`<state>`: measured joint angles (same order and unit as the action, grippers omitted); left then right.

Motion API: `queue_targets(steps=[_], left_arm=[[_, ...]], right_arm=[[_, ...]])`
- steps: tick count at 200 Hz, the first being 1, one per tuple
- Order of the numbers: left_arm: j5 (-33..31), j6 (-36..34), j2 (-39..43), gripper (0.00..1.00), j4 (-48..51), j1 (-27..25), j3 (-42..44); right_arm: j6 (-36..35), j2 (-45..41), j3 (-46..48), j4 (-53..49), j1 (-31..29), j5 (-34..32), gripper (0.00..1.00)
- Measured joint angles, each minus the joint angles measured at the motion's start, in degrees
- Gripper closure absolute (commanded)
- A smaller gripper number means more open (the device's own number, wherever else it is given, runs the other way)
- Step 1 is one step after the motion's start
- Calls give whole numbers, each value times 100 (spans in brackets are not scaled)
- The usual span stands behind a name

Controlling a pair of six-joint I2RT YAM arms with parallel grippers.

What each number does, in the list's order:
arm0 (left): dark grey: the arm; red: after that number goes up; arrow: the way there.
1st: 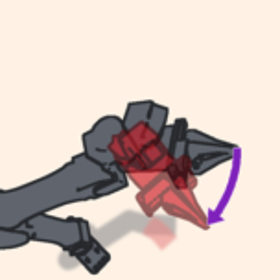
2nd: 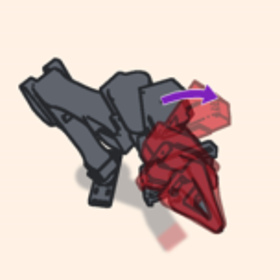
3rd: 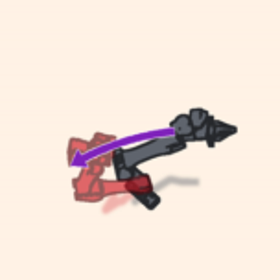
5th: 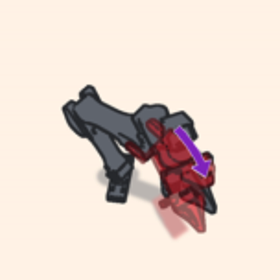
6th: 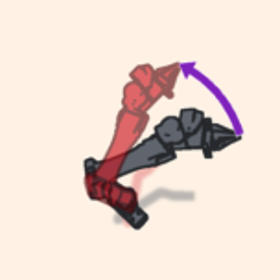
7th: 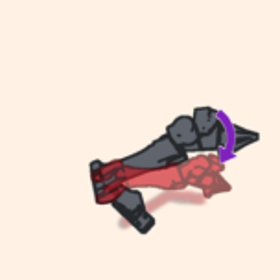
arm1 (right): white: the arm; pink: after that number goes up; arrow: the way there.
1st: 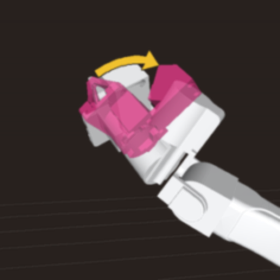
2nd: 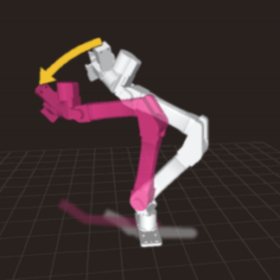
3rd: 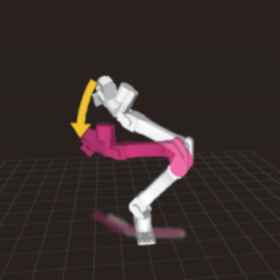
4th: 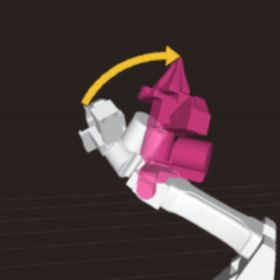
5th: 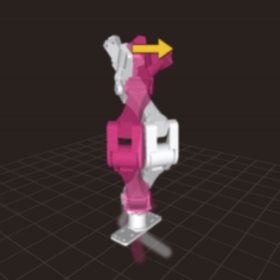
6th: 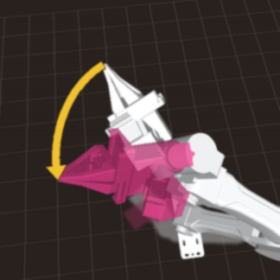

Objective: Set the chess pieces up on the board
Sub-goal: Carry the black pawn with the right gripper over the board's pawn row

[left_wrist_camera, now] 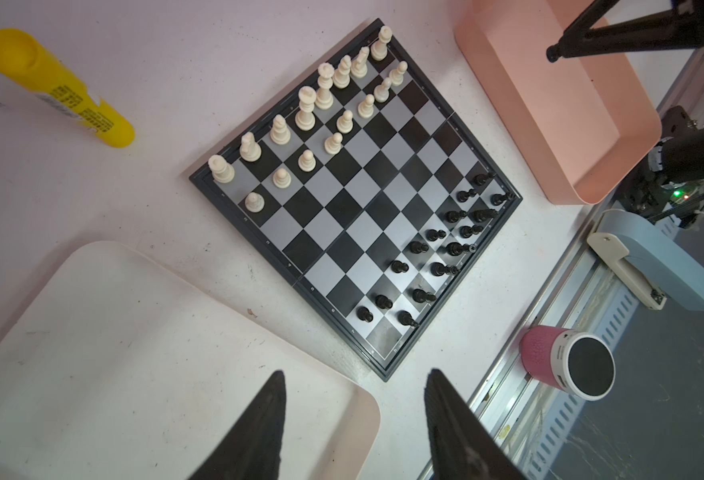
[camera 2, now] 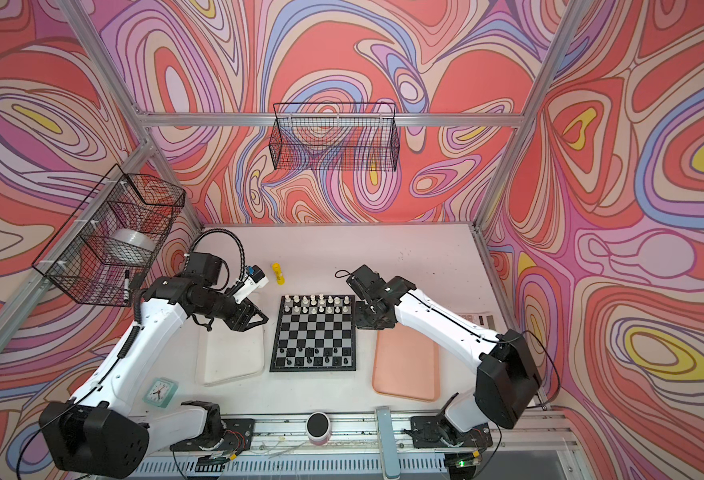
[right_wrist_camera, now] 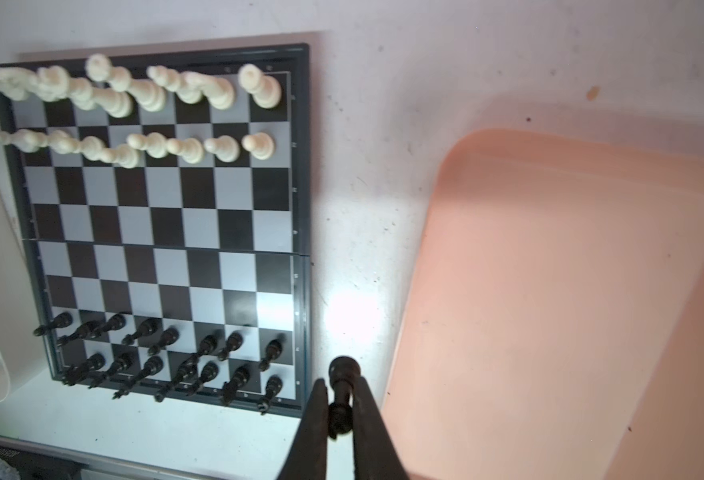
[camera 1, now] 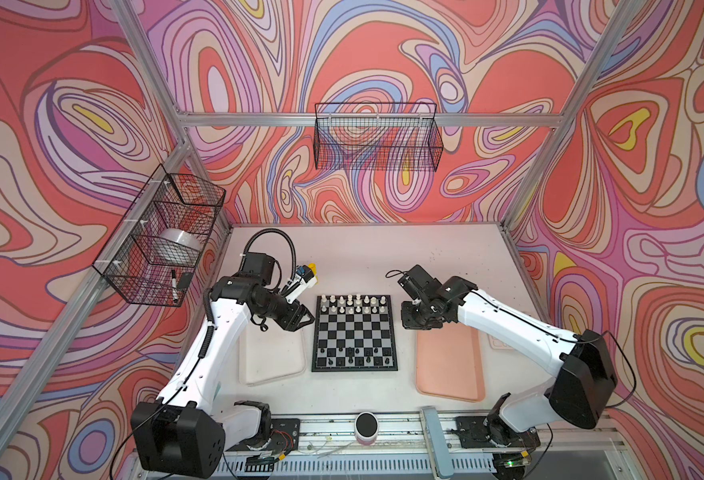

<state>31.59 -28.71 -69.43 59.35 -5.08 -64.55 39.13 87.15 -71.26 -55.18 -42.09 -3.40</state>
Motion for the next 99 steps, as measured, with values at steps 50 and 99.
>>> queue_targets(steps=[50,99], left_arm=[[52,-302,299,45,50,566,446],[160,-413,385,45,42,791,754]], right_arm=[[76,739,-793,-140,-761,-22,89],[101,1499,-1670,-138,-1414,52,88]])
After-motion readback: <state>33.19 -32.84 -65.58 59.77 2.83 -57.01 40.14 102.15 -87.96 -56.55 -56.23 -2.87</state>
